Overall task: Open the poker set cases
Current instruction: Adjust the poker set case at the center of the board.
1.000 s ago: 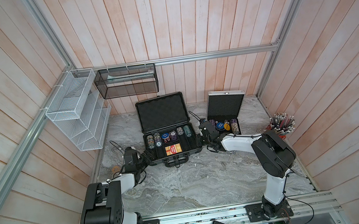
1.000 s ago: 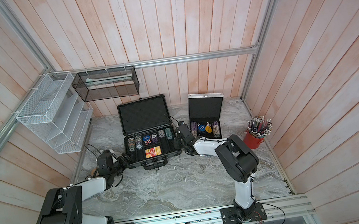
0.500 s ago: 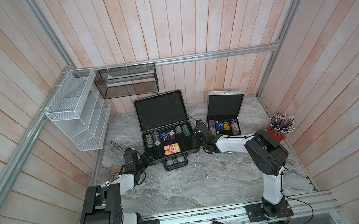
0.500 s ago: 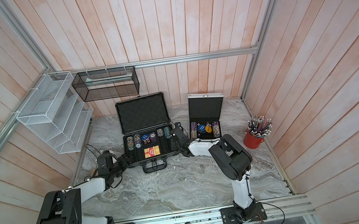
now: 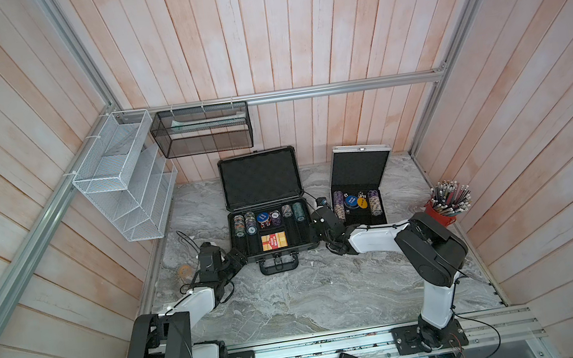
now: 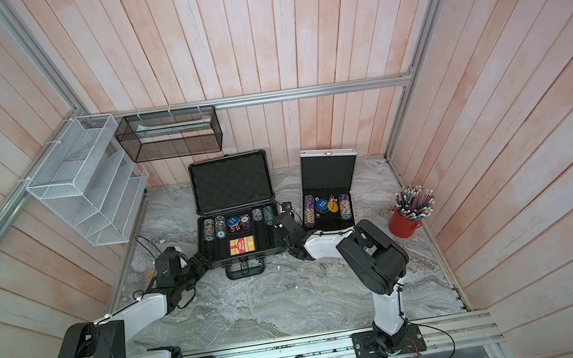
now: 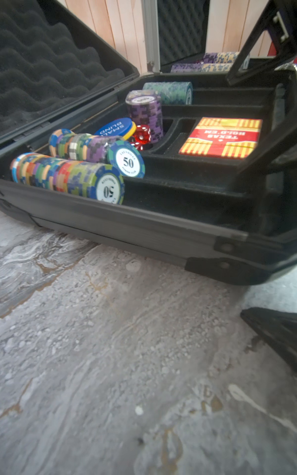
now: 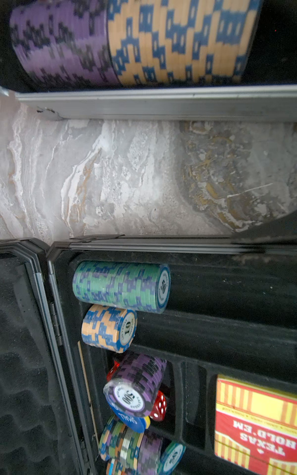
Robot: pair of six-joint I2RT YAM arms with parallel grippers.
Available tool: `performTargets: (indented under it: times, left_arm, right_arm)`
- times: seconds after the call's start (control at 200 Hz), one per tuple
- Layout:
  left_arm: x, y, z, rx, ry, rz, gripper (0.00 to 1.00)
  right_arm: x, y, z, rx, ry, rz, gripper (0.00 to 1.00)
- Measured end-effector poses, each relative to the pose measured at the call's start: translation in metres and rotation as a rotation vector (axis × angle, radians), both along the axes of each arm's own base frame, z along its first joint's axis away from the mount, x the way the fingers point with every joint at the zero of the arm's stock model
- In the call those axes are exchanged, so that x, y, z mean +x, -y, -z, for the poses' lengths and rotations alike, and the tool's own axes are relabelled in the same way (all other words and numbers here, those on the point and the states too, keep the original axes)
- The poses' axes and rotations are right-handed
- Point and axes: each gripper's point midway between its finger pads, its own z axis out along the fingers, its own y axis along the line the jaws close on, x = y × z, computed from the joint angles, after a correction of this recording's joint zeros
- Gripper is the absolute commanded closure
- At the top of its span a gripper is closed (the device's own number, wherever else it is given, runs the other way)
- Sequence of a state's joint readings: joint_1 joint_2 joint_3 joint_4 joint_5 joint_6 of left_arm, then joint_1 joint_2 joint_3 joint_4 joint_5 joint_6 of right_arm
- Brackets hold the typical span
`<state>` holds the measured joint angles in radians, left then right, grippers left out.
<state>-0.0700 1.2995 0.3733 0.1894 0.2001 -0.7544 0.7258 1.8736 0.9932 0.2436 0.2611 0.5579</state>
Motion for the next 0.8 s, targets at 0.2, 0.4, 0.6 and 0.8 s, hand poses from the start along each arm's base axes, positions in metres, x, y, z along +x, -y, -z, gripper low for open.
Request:
performTargets:
  times: [0.2, 0.4, 0.6, 0.8]
  left_arm:
    - [-0.005, -0.004, -0.011, 0.008, 0.022, -0.025, 0.15]
    - [-0.010, -0.013, -0.028, 0.026, 0.073, -0.073, 0.04]
    - [-0.012, -0.019, -0.056, 0.067, 0.160, -0.105, 0.00]
    - [-0.017, -0.024, -0.056, 0.123, 0.157, -0.124, 0.00]
  right_arm:
    - [-0.006, 0.001, 0.000, 0.019, 0.002, 0.007, 0.97]
    - [-0.021, 0.001, 0.001, 0.004, -0.039, -0.019, 0.48]
    - [-0.028, 0.003, -0.022, -0.021, -0.015, -0.051, 0.13]
    - [-0.023, 0.018, -0.083, -0.028, 0.144, -0.020, 0.02]
